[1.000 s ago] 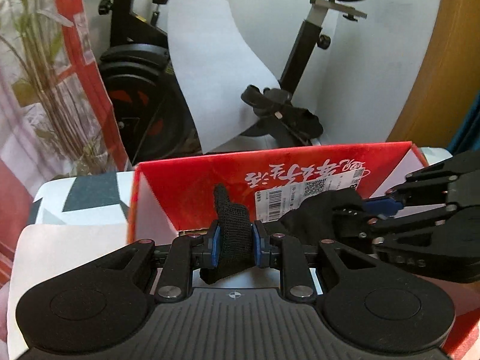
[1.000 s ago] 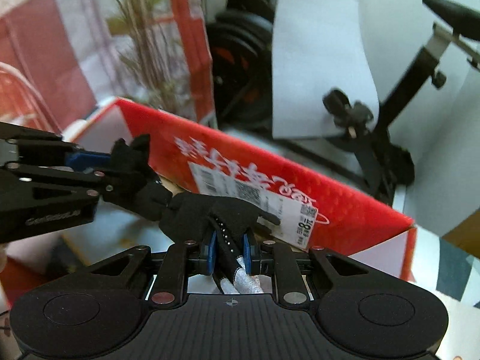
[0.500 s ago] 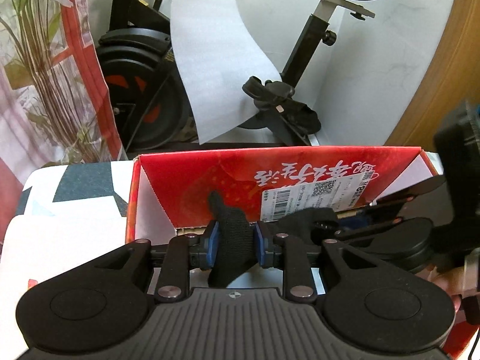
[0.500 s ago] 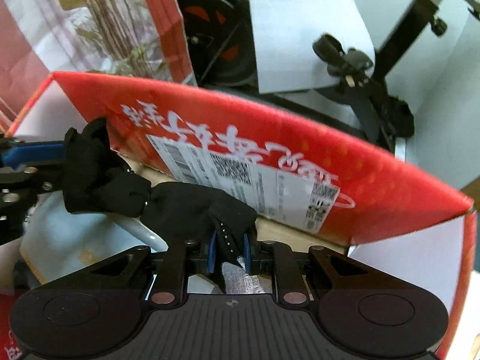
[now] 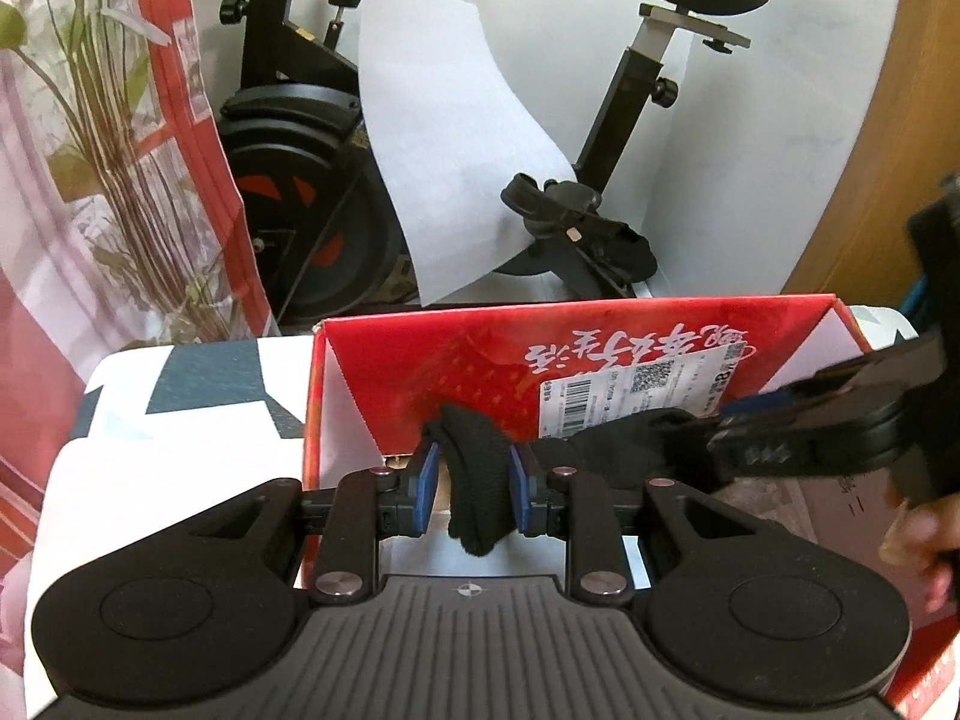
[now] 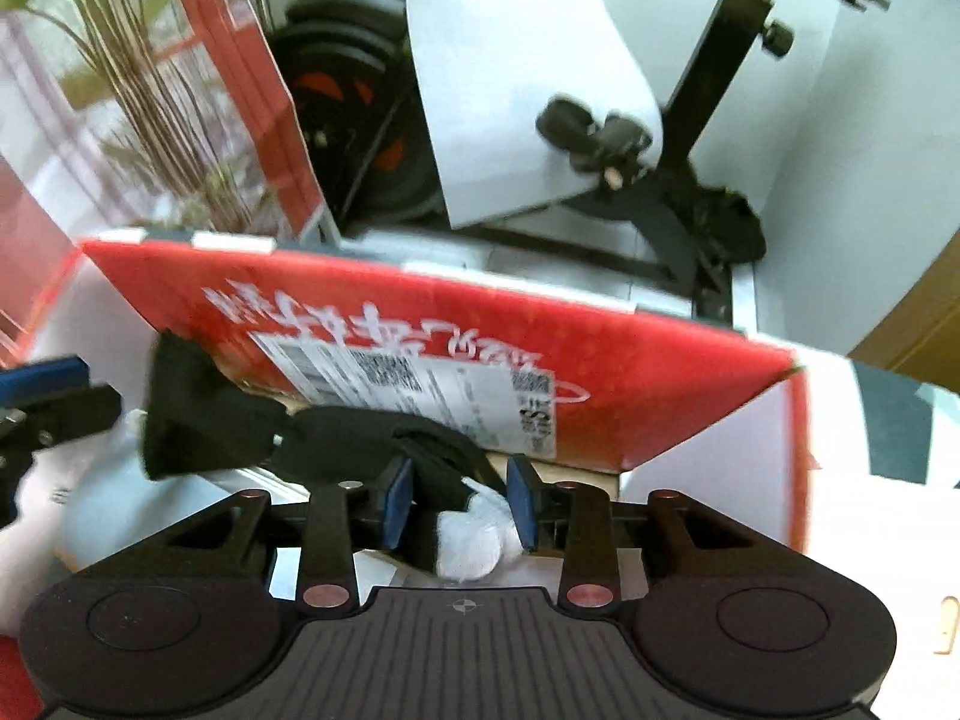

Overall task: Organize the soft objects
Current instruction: 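Open both tools to release the black item into the box and withdraw, then lower both tools onto the grey knit fabric roll in front of the box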

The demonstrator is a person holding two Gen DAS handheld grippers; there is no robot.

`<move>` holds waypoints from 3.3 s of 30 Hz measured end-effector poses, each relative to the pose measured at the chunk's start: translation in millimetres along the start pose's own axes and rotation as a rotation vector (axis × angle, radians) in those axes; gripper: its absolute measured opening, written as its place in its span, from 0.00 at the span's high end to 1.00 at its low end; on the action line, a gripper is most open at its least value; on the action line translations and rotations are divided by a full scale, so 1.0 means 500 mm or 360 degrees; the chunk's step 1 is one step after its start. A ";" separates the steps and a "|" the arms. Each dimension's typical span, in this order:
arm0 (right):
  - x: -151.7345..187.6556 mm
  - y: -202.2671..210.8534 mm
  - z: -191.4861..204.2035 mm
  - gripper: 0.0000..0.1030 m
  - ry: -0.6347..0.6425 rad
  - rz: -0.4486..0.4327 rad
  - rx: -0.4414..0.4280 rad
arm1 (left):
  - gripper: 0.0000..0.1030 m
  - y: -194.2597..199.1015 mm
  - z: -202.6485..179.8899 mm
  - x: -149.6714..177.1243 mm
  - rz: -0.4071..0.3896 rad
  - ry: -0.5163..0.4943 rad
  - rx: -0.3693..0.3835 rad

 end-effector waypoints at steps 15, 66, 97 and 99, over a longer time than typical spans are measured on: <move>0.131 0.309 0.004 0.68 0.0071 -0.0485 -0.0285 | 0.66 0.218 -0.016 0.108 -0.0300 -0.0018 0.0035; 0.446 0.160 -0.059 0.42 -0.0222 -0.0254 -0.0251 | 0.35 0.153 0.031 0.393 -0.0039 0.0355 0.0197; 0.425 0.201 -0.047 0.89 -0.0229 -0.0326 -0.0374 | 0.87 0.149 0.043 0.389 0.0070 0.0429 0.0300; 0.420 0.214 -0.043 0.89 -0.0217 -0.0344 -0.0390 | 0.87 0.163 0.044 0.382 0.0038 0.0421 0.0281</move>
Point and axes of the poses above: each gripper's, at about its wrist camera, not at the fingertips, and y roughly against the way its jaws point, z to its left, x to its underside, the point moved 9 cm from there along -y, roughly the way its jaws point, and after that the axes turned 3 degrees about -y, right-handed, at the moved point
